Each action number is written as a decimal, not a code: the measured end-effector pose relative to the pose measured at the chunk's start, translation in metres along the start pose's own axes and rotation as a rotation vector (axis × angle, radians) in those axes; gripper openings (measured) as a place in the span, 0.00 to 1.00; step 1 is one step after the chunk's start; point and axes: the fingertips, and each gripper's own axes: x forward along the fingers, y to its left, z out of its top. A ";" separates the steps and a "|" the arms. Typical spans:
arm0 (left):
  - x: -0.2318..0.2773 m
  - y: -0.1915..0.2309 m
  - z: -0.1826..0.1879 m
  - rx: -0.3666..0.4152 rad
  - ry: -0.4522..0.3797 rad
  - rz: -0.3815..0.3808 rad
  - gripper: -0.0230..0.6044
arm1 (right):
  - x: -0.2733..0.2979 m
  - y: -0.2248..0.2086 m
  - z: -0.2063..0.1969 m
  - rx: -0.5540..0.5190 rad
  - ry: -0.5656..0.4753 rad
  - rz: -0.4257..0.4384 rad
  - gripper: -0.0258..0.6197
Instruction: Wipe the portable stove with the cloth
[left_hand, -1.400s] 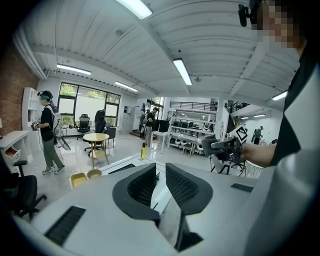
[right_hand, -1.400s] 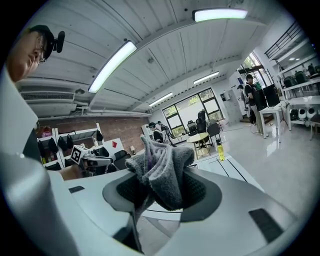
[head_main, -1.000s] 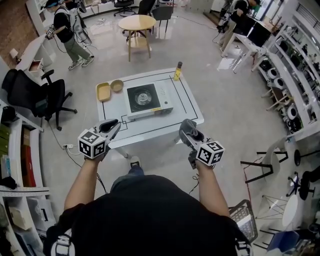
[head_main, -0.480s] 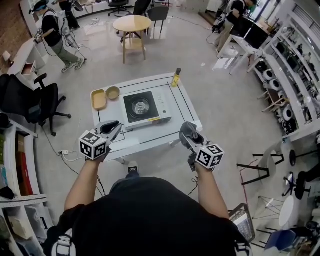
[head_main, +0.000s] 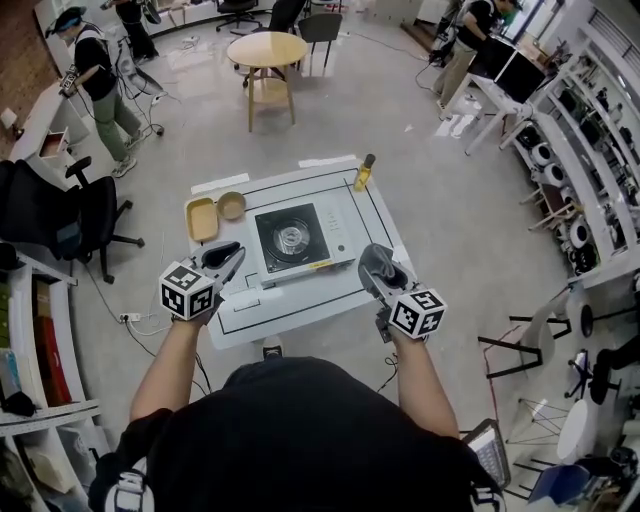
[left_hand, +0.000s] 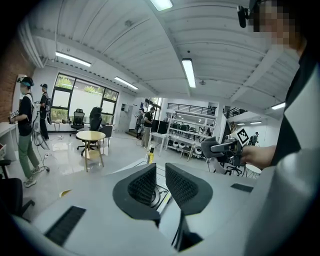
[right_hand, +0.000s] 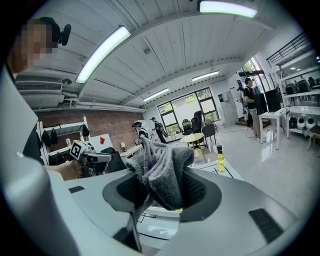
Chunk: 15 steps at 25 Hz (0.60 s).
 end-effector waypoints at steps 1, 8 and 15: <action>0.003 0.009 0.001 -0.003 0.001 -0.002 0.15 | 0.009 -0.001 0.003 -0.002 0.003 -0.003 0.36; 0.014 0.063 0.009 -0.020 0.014 -0.022 0.15 | 0.070 -0.004 0.019 0.005 0.028 -0.018 0.36; 0.007 0.106 0.015 -0.029 -0.002 -0.031 0.15 | 0.115 0.009 0.024 -0.014 0.082 -0.037 0.36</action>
